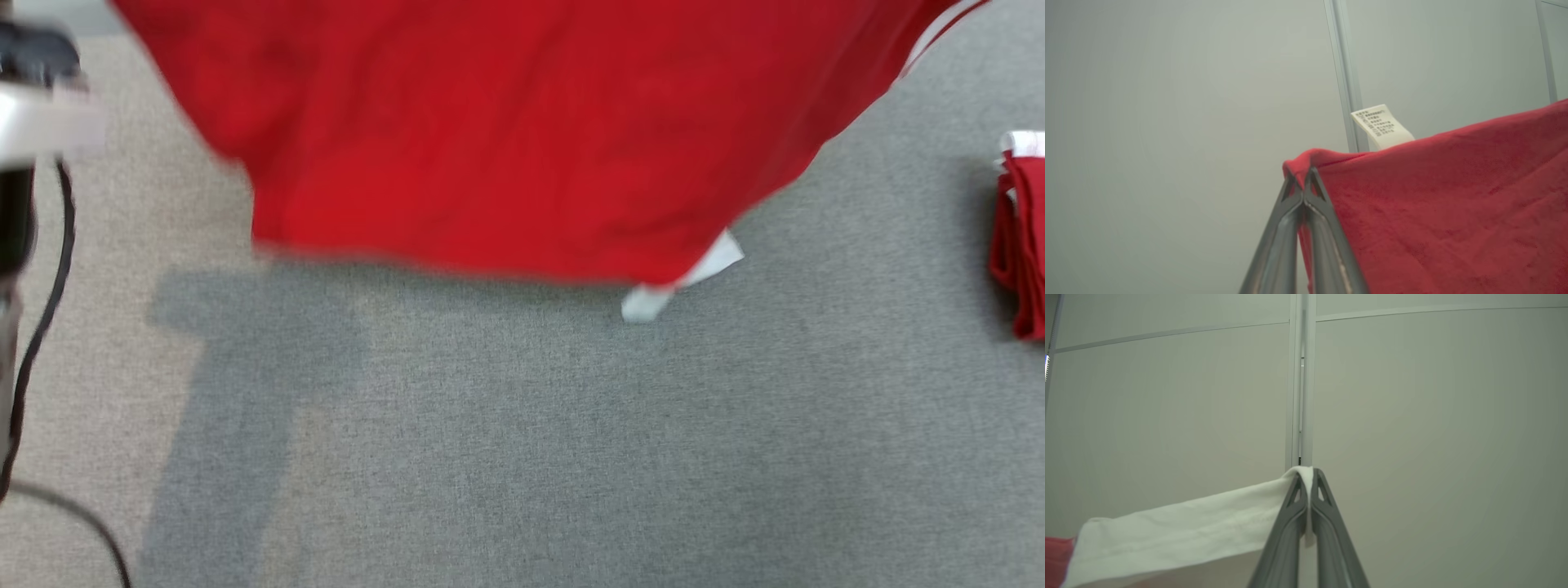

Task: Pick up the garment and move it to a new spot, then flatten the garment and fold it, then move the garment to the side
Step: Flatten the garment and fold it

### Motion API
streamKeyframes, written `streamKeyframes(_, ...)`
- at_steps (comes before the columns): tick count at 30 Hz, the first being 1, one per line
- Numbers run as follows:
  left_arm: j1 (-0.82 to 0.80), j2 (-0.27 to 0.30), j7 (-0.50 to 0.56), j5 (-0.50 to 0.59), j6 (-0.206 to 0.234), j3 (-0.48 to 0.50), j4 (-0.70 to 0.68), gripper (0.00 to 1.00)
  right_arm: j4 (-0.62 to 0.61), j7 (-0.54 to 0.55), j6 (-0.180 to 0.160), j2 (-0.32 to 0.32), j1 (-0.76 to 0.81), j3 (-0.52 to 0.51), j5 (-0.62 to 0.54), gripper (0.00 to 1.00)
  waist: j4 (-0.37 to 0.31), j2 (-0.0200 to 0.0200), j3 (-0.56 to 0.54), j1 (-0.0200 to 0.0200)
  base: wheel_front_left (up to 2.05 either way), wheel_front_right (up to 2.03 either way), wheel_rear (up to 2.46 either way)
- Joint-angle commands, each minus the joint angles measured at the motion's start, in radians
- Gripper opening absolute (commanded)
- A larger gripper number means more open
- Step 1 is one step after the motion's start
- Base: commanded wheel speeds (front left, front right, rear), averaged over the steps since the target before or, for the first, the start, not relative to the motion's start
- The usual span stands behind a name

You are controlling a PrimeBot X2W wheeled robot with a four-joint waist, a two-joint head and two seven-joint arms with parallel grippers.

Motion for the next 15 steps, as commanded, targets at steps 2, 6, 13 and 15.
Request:
streamKeyframes(2, -0.138, -0.035, -0.031, 0.021, -0.026, -0.032, 0.095, 0.00, 0.122, -0.033, 0.000, 0.017, -0.133, 0.019, 0.018, 0.00, 0.011, 0.0000, 0.047, 0.0000, 0.00, 0.00, 0.00)
streamKeyframes(6, -0.331, -0.087, -0.063, 0.039, -0.053, -0.072, 0.279, 0.00, 0.300, -0.094, 0.000, 0.050, -0.327, 0.071, 0.008, 0.00, 0.020, 0.0000, 0.074, 0.0000, 0.00, 0.00, 0.00)
streamKeyframes(13, -0.563, -0.165, -0.075, 0.023, -0.080, -0.097, 0.646, 0.00, 0.641, -0.140, 0.001, 0.150, -0.543, 0.110, 0.035, 0.00, 0.014, 0.0000, 0.087, 0.0000, 0.00, 0.00, 0.00)
streamKeyframes(15, -0.598, -0.183, -0.068, 0.004, -0.089, -0.097, 0.746, 0.00, 0.728, -0.151, 0.001, 0.172, -0.567, 0.118, 0.044, 0.00, 0.009, 0.0000, 0.088, 0.0000, 0.00, 0.00, 0.00)
